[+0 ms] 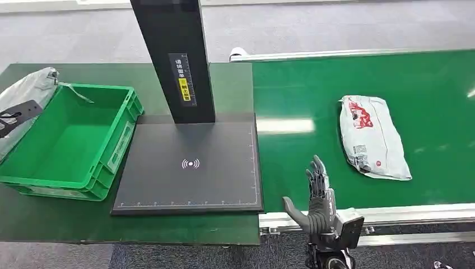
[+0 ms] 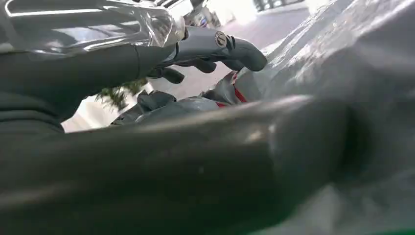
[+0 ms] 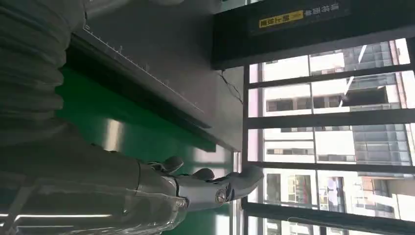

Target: Moved the parcel from conveyor to table for the left to box.

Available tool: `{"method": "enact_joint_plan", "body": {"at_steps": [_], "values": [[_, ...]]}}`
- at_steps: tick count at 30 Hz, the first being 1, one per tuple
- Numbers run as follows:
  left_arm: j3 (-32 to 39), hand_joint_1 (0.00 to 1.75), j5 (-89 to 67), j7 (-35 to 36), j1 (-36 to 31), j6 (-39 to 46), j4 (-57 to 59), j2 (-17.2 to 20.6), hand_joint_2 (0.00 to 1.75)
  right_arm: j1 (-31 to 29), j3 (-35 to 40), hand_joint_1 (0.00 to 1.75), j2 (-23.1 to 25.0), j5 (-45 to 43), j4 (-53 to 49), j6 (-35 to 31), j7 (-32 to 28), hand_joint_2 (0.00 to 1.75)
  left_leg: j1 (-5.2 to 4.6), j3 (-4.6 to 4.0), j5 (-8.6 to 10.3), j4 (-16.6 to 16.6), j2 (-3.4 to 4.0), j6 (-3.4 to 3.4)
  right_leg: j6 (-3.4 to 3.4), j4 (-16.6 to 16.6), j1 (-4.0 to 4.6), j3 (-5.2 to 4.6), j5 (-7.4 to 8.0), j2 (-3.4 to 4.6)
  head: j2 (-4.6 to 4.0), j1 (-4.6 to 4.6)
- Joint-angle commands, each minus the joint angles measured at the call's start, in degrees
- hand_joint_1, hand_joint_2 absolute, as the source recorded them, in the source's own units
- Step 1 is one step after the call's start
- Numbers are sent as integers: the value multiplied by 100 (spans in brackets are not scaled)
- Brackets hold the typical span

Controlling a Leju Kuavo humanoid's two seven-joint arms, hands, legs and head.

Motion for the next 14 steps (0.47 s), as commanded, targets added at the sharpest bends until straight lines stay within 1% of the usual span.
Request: {"method": "enact_joint_plan", "body": {"at_steps": [1,2,5,8,9,10,14], "values": [[472,3,37,134,-178,-176,530,-172,0,-87,-188,0,49,24,296,25,63,175,0,3,2,-4,-9,4,1,-5,1,8,0,-8,0,0],[472,0,30,158,-188,-231,524,-172,0,-93,-186,0,61,29,315,30,69,175,1,4,4,-7,-11,6,2,-8,1,10,2,-8,0,0],[477,0,-7,339,-138,-100,469,-182,0,-93,-181,0,78,54,312,40,80,175,0,3,6,-8,-8,6,2,-10,1,9,5,-7,0,0],[485,0,-4,344,-120,-79,473,-179,0,-83,-179,0,81,58,298,41,82,175,0,4,5,-8,-7,6,2,-10,1,8,4,-5,0,0],[468,21,-32,359,-94,27,431,-178,0,-67,-182,0,80,72,269,43,91,175,-1,2,4,-6,-7,5,1,-7,0,6,2,-6,0,0],[475,175,-48,362,-38,334,381,-182,0,-37,-206,0,81,85,223,27,109,175,0,3,2,-5,-6,4,1,-6,1,7,1,-6,0,0],[541,175,-68,161,174,1398,248,-220,0,109,-253,0,23,-15,-7,-37,189,175,-2,4,3,-8,-10,6,2,-8,-1,8,1,-9,0,0]]}}
